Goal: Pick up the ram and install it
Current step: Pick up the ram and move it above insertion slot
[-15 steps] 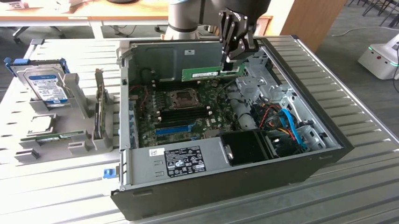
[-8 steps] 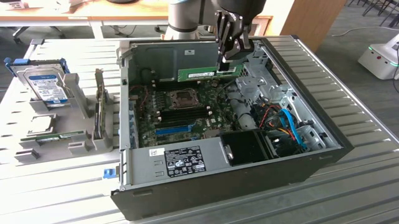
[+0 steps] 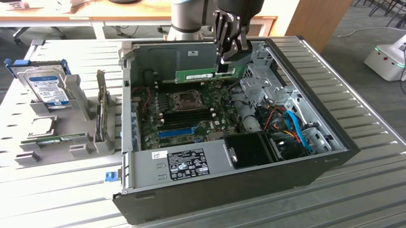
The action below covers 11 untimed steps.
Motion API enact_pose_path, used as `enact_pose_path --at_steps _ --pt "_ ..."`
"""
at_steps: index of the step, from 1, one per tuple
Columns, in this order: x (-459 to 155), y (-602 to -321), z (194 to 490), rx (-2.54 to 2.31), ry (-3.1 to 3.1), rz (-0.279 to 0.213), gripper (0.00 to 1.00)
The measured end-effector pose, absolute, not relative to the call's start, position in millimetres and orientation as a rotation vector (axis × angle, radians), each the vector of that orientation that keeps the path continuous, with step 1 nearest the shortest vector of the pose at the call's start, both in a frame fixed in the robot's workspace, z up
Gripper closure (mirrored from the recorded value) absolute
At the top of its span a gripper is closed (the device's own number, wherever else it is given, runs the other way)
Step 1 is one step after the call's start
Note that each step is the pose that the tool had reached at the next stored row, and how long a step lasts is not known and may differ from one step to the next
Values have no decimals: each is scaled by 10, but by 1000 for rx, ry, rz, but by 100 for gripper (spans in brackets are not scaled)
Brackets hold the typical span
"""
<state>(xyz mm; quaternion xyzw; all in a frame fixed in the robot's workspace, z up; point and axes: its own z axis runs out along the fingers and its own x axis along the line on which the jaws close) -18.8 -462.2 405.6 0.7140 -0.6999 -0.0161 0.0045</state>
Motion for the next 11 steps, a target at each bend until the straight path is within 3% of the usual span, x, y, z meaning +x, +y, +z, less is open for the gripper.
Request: enact_pose_path --at_steps 11 --pt "-200 -4622 4056 2237 -2193 -50 88"
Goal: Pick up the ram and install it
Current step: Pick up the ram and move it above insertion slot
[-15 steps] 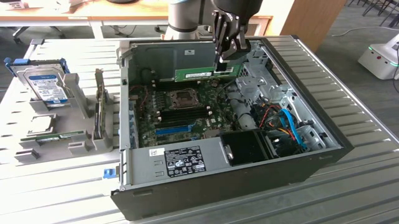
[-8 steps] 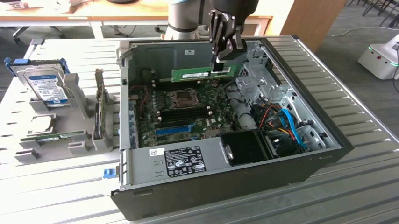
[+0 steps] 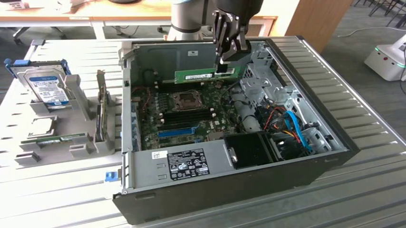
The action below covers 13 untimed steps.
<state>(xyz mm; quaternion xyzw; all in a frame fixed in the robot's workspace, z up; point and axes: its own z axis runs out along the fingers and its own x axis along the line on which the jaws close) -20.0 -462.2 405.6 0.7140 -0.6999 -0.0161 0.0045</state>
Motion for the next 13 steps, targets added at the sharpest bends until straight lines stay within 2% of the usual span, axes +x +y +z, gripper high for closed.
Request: enact_pose_path --at_steps 13 --pt "-200 -4468 4047 2237 -2193 -51 88"
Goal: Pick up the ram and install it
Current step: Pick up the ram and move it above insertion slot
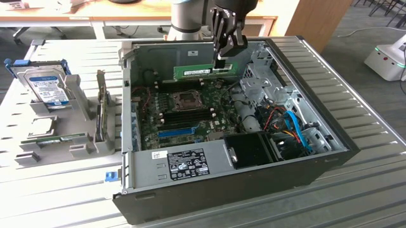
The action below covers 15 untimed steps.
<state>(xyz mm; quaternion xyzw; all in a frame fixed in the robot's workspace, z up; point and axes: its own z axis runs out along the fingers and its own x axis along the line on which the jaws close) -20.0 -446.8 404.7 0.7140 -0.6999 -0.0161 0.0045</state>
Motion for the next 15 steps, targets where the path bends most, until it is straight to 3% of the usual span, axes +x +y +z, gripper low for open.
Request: enact_pose_path --at_steps 15 --pt "-200 -4170 4033 2237 -2193 -51 88"
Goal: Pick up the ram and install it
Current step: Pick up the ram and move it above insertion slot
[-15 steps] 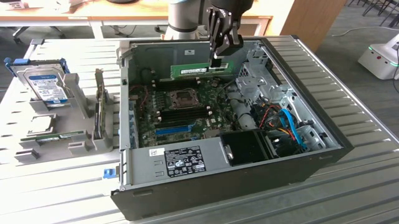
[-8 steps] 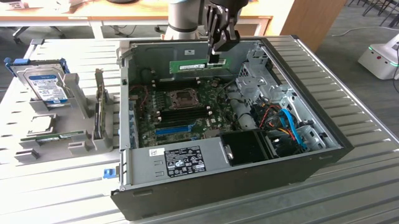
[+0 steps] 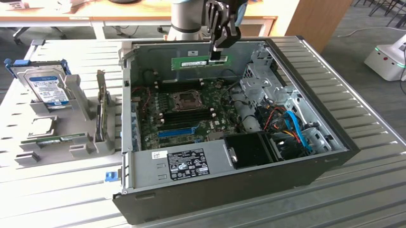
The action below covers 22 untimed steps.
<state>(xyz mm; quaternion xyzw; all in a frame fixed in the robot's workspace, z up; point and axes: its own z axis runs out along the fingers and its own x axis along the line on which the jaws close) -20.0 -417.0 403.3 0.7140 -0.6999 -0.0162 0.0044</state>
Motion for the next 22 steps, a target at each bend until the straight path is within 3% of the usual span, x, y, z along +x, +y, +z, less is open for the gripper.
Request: enact_pose_path --at_steps 22 --pt "-200 -4169 3769 2236 -2192 -52 88"
